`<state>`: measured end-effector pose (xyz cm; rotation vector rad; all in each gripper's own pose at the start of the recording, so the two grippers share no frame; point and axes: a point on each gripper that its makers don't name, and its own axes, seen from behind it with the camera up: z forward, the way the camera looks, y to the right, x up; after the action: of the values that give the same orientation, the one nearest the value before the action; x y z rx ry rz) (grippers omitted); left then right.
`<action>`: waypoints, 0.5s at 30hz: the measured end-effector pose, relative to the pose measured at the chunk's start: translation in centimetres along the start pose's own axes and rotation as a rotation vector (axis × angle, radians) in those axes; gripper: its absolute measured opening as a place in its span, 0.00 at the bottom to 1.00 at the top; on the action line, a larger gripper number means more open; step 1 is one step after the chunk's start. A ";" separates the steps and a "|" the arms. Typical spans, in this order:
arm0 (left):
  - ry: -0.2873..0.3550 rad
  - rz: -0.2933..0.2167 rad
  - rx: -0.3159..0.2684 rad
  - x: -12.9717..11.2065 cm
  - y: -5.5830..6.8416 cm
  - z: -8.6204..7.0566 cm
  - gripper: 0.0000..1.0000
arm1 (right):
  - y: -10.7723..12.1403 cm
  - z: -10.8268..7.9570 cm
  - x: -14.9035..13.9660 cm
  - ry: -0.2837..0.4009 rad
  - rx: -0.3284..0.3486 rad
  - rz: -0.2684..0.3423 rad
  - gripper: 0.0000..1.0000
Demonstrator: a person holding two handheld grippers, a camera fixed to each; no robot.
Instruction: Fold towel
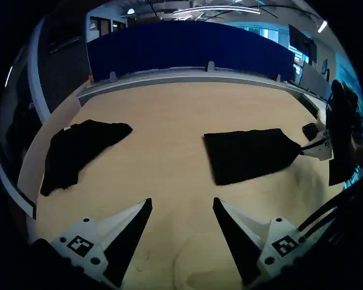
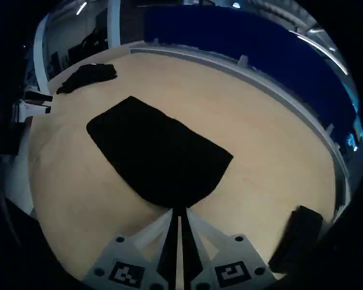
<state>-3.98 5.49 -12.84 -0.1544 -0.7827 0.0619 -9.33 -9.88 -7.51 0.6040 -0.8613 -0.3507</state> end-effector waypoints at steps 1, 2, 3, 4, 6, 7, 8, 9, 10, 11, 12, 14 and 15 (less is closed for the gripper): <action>0.003 -0.001 -0.001 0.1 0.0 0.0 0.93 | 0.0 -0.2 0.6 0.010 -0.001 -0.004 0.04; 0.006 -0.003 -0.002 0.2 0.0 -0.1 0.93 | 0.0 -0.5 1.2 0.020 -0.002 -0.008 0.04; 0.009 -0.004 -0.003 0.3 0.0 -0.1 0.94 | 0.0 -0.7 1.8 0.030 -0.002 -0.012 0.04; 0.012 -0.006 -0.004 0.4 0.0 -0.1 0.94 | -0.1 -0.9 2.4 0.040 -0.002 -0.018 0.04; 0.018 -0.010 -0.005 0.6 0.0 -0.2 0.94 | -0.2 -1.4 3.7 0.061 -0.002 -0.032 0.04; 0.020 -0.011 -0.004 0.7 0.0 -0.2 0.94 | -0.2 -1.6 4.3 0.069 -0.003 -0.040 0.04; 0.023 -0.012 -0.004 0.8 -0.1 -0.3 0.94 | -0.3 -1.8 5.0 0.079 -0.003 -0.049 0.04; 0.025 -0.013 -0.004 0.9 -0.1 -0.3 0.94 | -0.3 -2.0 5.6 0.087 -0.004 -0.058 0.04; 0.028 -0.014 -0.004 1.0 -0.2 -0.3 0.93 | -0.4 -2.2 6.2 0.095 -0.004 -0.066 0.04; 0.031 -0.014 -0.003 1.1 -0.2 -0.4 0.93 | -0.5 -2.4 6.8 0.104 -0.005 -0.076 0.04; 0.034 -0.015 -0.003 1.1 -0.3 -0.4 0.93 | -0.6 -2.5 7.4 0.111 -0.005 -0.085 0.04; 0.038 -0.017 -0.002 1.3 -0.4 -0.6 0.93 | -1.0 -2.9 8.5 0.124 -0.001 -0.102 0.04; 0.039 -0.018 -0.002 1.3 -0.5 -0.6 0.94 | -1.1 -3.0 9.0 0.130 0.001 -0.110 0.04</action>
<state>-2.61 5.12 -12.30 -0.1500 -0.7446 0.0412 -1.49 -14.38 -4.31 0.6697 -0.7051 -0.4061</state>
